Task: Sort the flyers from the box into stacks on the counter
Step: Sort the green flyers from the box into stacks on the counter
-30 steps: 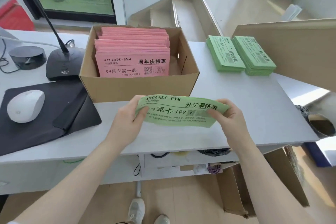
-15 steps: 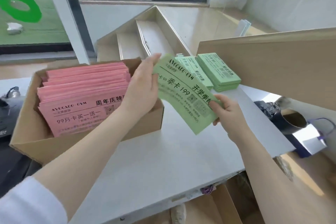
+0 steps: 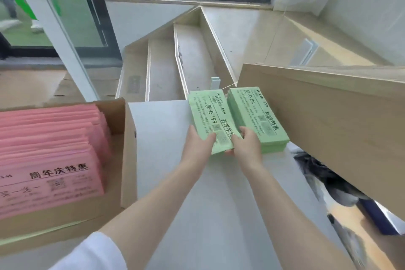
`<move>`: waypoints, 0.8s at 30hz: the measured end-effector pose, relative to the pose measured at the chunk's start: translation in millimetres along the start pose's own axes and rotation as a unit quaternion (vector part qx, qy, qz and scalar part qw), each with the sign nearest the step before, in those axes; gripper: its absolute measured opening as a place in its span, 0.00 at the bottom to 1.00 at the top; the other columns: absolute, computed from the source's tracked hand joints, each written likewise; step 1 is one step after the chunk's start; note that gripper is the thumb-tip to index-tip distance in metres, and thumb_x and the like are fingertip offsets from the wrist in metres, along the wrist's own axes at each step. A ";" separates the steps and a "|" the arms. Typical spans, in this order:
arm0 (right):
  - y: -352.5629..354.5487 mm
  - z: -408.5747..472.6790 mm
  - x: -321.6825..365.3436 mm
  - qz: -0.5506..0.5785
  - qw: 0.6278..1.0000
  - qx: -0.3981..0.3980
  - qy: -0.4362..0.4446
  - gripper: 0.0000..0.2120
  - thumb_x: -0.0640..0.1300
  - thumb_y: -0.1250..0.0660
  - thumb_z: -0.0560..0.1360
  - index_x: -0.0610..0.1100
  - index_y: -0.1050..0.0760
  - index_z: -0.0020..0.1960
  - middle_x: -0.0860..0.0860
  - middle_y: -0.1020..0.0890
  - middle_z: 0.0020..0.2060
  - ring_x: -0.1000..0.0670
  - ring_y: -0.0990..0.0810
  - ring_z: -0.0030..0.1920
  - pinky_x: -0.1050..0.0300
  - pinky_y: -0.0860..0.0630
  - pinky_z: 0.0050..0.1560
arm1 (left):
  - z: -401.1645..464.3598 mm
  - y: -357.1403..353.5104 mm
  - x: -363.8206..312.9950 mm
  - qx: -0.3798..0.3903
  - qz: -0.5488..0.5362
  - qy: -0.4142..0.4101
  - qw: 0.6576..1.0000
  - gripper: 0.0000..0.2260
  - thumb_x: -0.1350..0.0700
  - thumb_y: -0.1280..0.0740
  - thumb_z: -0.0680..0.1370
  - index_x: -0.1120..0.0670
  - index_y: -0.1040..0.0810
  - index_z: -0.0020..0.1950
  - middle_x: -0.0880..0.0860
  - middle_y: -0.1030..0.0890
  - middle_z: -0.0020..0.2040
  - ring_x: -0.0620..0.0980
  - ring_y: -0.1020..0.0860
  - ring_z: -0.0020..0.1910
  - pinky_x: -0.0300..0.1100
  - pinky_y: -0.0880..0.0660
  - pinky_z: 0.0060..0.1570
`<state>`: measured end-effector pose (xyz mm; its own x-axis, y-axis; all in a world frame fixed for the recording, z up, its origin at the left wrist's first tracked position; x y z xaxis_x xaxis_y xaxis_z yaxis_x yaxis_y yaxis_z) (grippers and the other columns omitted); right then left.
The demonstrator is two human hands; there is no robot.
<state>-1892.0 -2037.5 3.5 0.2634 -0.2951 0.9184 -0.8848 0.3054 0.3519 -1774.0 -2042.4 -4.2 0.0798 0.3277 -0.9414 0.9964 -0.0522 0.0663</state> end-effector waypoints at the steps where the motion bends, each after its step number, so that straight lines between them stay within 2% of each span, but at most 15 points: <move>1: 0.9 0.1 -0.7 -0.017 1.000 -0.005 0.020 0.11 0.32 0.43 0.77 0.46 0.32 0.53 0.57 0.25 0.41 0.56 0.22 0.33 0.61 0.21 0.32 | 5.1 -2.1 5.5 0.001 0.003 -0.008 1.000 0.14 0.55 0.35 0.76 0.50 0.31 0.61 0.47 0.22 0.59 0.43 0.23 0.53 0.40 0.26 0.49; 2: 1.7 -0.6 -0.8 -0.031 0.999 -0.006 0.038 0.11 0.32 0.43 0.77 0.44 0.31 0.55 0.56 0.26 0.42 0.53 0.21 0.35 0.61 0.21 0.33 | 7.7 -3.8 9.1 0.007 0.009 -0.018 1.000 0.16 0.54 0.33 0.75 0.49 0.31 0.61 0.46 0.22 0.59 0.42 0.22 0.54 0.40 0.26 0.51; 3: 2.2 -0.9 -1.9 -0.056 0.997 -0.005 0.052 0.11 0.33 0.42 0.77 0.42 0.30 0.58 0.54 0.25 0.44 0.50 0.20 0.39 0.60 0.21 0.37 | 10.2 -4.4 12.2 0.011 0.021 -0.025 0.999 0.17 0.52 0.32 0.74 0.48 0.31 0.62 0.45 0.22 0.59 0.41 0.22 0.55 0.41 0.26 0.53; 4: 2.3 -1.0 -3.1 -0.096 0.993 -0.006 0.064 0.13 0.34 0.41 0.77 0.39 0.30 0.61 0.51 0.24 0.48 0.47 0.20 0.46 0.58 0.22 0.45 | 11.9 -4.4 13.5 0.009 0.037 -0.035 0.999 0.19 0.49 0.31 0.73 0.47 0.31 0.62 0.45 0.22 0.60 0.42 0.23 0.57 0.43 0.26 0.57; 5: 2.4 -0.7 -4.9 -0.146 0.986 -0.008 0.078 0.15 0.36 0.41 0.78 0.38 0.31 0.64 0.47 0.24 0.54 0.46 0.23 0.54 0.58 0.28 0.54 | 14.2 -4.1 15.0 0.003 0.056 -0.044 0.997 0.23 0.46 0.32 0.71 0.46 0.32 0.64 0.45 0.24 0.61 0.42 0.24 0.59 0.46 0.28 0.60; 7: 3.2 1.9 -7.4 -0.206 0.974 -0.003 0.098 0.18 0.38 0.40 0.78 0.37 0.33 0.67 0.43 0.27 0.61 0.46 0.30 0.63 0.61 0.37 0.58 | 18.4 -4.1 15.3 0.002 0.099 -0.062 0.993 0.32 0.43 0.32 0.69 0.48 0.37 0.70 0.46 0.30 0.68 0.44 0.31 0.67 0.50 0.34 0.67; 9: 3.4 6.3 -7.9 -0.237 0.967 0.007 0.096 0.18 0.41 0.40 0.78 0.37 0.34 0.67 0.42 0.29 0.62 0.45 0.31 0.64 0.59 0.37 0.57 | 17.8 -5.2 10.6 0.023 0.142 -0.063 0.988 0.43 0.42 0.29 0.68 0.51 0.48 0.76 0.48 0.43 0.76 0.44 0.45 0.74 0.47 0.46 0.74; 11: 4.7 9.6 -9.2 -0.308 0.946 0.018 0.099 0.20 0.45 0.39 0.78 0.39 0.35 0.67 0.42 0.29 0.63 0.44 0.32 0.64 0.56 0.35 0.59 | 17.4 -4.3 10.0 0.044 0.184 -0.069 0.979 0.49 0.45 0.26 0.68 0.54 0.55 0.76 0.48 0.54 0.77 0.41 0.56 0.75 0.37 0.56 0.72; 12: 5.8 10.7 -11.3 -0.354 0.929 0.027 0.109 0.20 0.47 0.39 0.78 0.39 0.34 0.66 0.43 0.29 0.64 0.44 0.32 0.64 0.55 0.35 0.59 | 19.6 -2.5 12.7 0.052 0.201 -0.077 0.975 0.50 0.46 0.25 0.67 0.54 0.57 0.76 0.48 0.56 0.77 0.40 0.58 0.75 0.34 0.57 0.69; 14: 7.7 11.2 -14.3 -0.392 0.910 0.050 0.123 0.18 0.48 0.38 0.77 0.39 0.32 0.63 0.44 0.28 0.63 0.44 0.32 0.63 0.55 0.35 0.59 | 23.5 2.9 18.9 0.073 0.229 -0.085 0.967 0.52 0.47 0.24 0.66 0.55 0.59 0.76 0.48 0.58 0.77 0.40 0.60 0.74 0.32 0.58 0.67; 19: 9.8 16.1 -14.9 -0.337 0.929 0.096 0.120 0.15 0.43 0.32 0.72 0.41 0.29 0.56 0.46 0.22 0.53 0.46 0.24 0.56 0.55 0.29 0.53 | 29.1 8.3 23.6 0.080 0.301 -0.125 0.942 0.49 0.51 0.26 0.69 0.57 0.57 0.76 0.51 0.61 0.77 0.40 0.59 0.74 0.30 0.56 0.67; 24: 11.0 22.2 -14.5 -0.366 0.917 0.097 0.130 0.13 0.39 0.33 0.73 0.40 0.28 0.56 0.45 0.22 0.55 0.45 0.25 0.57 0.55 0.29 0.55 | 34.0 11.1 24.7 0.065 0.309 -0.131 0.940 0.42 0.53 0.29 0.73 0.58 0.54 0.76 0.51 0.58 0.77 0.42 0.57 0.75 0.25 0.58 0.63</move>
<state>-1914.1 -2049.9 -10.0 0.8736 -0.1242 0.4705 -0.4801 -0.0620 0.8750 -1761.9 -2067.0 -37.9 0.6166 -0.0454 -0.7859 0.7483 -0.2763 0.6031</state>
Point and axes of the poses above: each hand's wrist, its own z-axis towards the middle knuckle, its own y-axis out of the back of the hand, x = y × z, the point moved 1 cm from there along z, towards the middle knuckle
